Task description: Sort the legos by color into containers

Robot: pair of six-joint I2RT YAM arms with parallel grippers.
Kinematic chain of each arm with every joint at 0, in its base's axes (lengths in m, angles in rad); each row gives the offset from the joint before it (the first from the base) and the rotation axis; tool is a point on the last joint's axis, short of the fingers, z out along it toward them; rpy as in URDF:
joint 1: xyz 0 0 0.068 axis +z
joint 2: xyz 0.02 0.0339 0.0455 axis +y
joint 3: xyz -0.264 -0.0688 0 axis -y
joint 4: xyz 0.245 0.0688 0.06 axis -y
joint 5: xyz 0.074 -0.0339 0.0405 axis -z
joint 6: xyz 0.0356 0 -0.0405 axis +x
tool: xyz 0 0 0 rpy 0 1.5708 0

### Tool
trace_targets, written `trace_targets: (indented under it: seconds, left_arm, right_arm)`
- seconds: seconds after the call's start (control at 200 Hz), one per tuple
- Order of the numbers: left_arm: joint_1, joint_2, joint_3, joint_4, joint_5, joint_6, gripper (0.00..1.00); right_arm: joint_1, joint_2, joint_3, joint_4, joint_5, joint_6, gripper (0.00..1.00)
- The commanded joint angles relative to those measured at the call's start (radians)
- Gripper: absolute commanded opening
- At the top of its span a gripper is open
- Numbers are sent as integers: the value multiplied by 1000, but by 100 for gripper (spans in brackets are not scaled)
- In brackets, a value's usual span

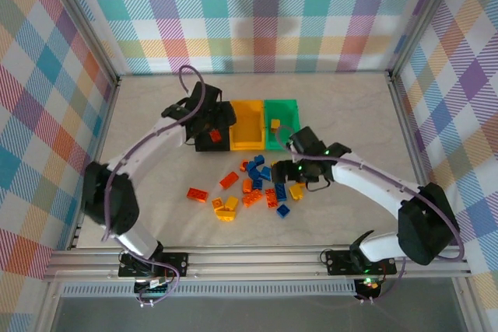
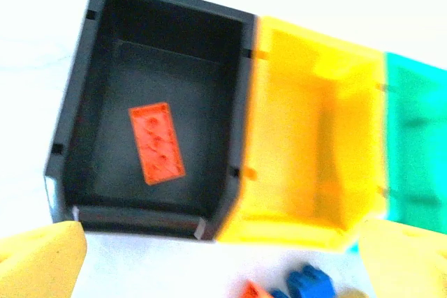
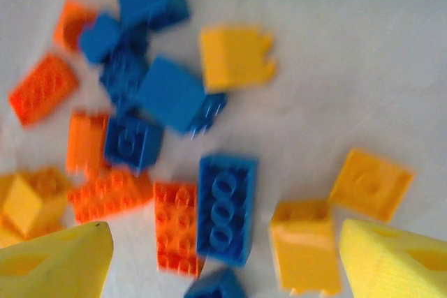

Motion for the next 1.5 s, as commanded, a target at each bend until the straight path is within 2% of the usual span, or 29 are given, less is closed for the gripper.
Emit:
trace_targets:
  seconds: [0.0,0.23,0.46,0.77,0.925,1.035,1.14,1.225,1.38,1.495]
  left_arm:
    - [-26,-89,-119,28,47,-41,100]
    - [-43,-274,-289,11,38,-64,100]
    - [-43,-369,-383,-25,17,-76,100]
    - [-42,-400,-422,-44,-7,-82,100]
    - [-42,-393,-423,-32,-7,-88,100]
    - [-37,-400,-430,-34,-15,-94,100]
    - [-29,-415,-439,-49,-21,-94,100]
    - [-26,-432,-455,-60,-25,-95,100]
    - [-25,-463,-479,-91,-18,-99,100]
    - [-22,-498,-495,-125,-21,-113,100]
  right_arm:
    - [87,0,-39,-88,-4,20,85]
    - [195,105,-51,-60,78,44,81]
    - [215,183,-38,-5,164,37,77]
    - [216,206,-37,-18,152,20,49]
    - [216,145,-38,-42,135,12,40]
    - [215,73,1,-86,132,-2,37]
    - [189,70,123,-108,131,-51,35]
    - [138,144,257,-83,124,-101,35]
    - [54,392,554,-28,138,-144,35]
    - [3,592,810,-50,156,-149,35]
